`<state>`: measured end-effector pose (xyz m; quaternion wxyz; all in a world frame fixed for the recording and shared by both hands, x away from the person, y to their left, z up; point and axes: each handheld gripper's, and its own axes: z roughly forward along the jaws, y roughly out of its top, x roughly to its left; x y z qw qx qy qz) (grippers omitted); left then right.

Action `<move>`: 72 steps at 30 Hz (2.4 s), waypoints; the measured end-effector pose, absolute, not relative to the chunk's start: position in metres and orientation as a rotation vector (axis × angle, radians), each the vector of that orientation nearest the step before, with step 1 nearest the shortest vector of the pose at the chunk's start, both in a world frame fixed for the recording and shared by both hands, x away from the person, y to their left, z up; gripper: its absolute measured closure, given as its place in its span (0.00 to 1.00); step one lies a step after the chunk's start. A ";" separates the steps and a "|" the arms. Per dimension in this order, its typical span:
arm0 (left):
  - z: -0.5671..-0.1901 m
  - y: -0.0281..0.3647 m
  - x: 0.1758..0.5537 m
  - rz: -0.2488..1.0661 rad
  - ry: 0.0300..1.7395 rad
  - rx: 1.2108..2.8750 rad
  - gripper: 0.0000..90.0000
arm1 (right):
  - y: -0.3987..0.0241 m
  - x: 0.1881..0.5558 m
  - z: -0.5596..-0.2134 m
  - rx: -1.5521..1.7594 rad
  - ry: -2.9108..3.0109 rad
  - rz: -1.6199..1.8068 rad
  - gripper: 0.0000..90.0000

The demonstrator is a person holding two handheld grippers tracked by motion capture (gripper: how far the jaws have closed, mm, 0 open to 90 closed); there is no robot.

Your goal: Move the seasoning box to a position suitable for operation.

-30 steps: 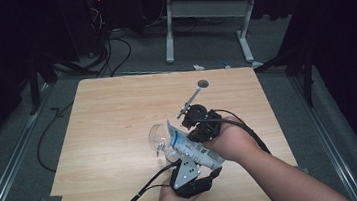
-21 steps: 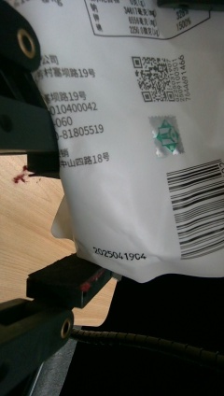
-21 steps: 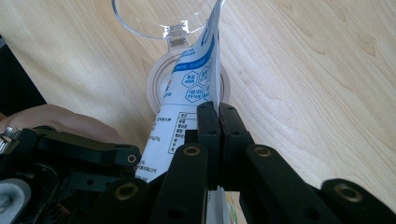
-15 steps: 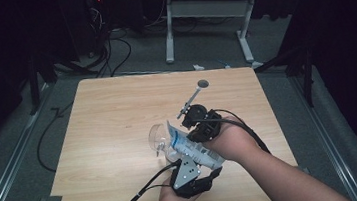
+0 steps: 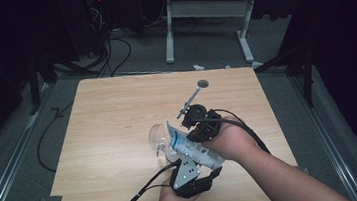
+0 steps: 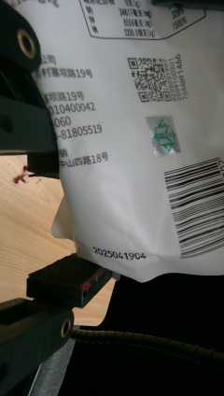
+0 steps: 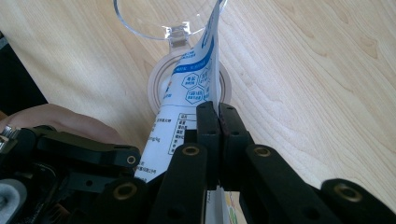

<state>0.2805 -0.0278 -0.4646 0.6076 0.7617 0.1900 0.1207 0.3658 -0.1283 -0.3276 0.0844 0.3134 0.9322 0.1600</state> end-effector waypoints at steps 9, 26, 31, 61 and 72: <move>-0.463 -0.028 0.280 0.278 0.439 1.755 0.60 | -0.129 0.366 -0.327 0.926 2.780 0.483 0.99; -0.462 -0.027 0.281 0.283 0.438 1.752 0.60 | -0.128 0.367 -0.326 0.929 2.780 0.482 0.99; -0.462 -0.027 0.281 0.283 0.439 1.749 0.60 | -0.127 0.368 -0.326 0.922 2.779 0.480 0.99; -0.462 -0.026 0.281 0.280 0.447 1.735 0.60 | -0.124 0.370 -0.328 0.923 2.785 0.477 0.99; -0.461 -0.025 0.282 0.281 0.445 1.731 0.60 | -0.124 0.371 -0.328 0.921 2.785 0.484 0.99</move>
